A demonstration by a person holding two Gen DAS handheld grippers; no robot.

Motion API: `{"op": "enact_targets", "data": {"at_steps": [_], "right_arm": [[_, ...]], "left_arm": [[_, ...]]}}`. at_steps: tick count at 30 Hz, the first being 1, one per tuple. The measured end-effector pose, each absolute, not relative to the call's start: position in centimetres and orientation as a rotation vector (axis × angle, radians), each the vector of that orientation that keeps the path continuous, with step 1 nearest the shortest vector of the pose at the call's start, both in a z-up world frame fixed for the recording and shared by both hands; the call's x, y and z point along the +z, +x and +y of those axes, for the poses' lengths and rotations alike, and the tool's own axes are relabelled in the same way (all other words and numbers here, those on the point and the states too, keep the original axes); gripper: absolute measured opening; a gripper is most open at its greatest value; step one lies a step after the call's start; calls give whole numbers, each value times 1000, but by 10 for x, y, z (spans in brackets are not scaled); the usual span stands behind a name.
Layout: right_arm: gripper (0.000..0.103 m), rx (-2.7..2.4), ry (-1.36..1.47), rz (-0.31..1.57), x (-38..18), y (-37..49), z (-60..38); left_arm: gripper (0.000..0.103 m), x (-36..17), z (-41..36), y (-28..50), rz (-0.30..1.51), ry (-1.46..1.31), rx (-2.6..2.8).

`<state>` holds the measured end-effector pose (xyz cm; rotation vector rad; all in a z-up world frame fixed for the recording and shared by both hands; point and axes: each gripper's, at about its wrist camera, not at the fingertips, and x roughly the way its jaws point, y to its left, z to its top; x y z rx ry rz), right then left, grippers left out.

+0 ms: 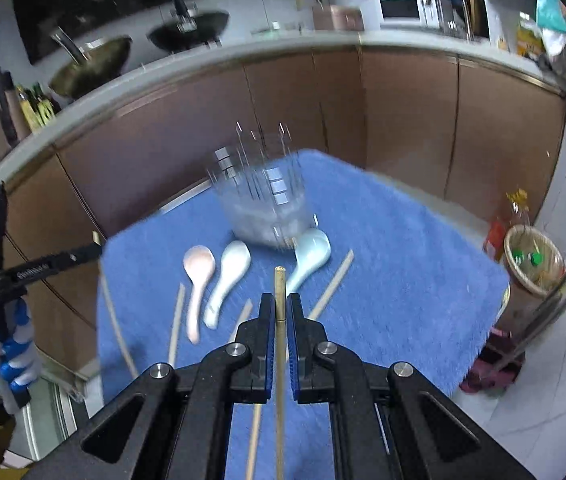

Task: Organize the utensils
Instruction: 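Lift both held chopsticks upright and carry them over the clear utensil holder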

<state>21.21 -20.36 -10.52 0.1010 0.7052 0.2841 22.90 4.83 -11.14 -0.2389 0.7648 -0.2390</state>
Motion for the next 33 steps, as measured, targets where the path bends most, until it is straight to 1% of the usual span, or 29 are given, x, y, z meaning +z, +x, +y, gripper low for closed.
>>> {"op": "enact_targets", "data": {"at_steps": [6,13,17,21,25,33], "right_arm": [[6,335,138,554,-57,232,-199],[6,372,185,358,-5,273,-198],[6,390,188,268,11,301,-192],[6,392,184,213,13,327,-189],[6,375,172,187,3,352,-188],[6,299,141,189,-44,390,-183]], "left_arm": [[4,-61,40,251,654,-257,-263],[4,-1,27,303,515,-280,-254],[4,14,16,336,482,-268,-253],[4,17,2,363,470,-236,-245],[4,6,-12,386,473,-198,-224],[4,-31,-33,415,495,-151,-196]]}}
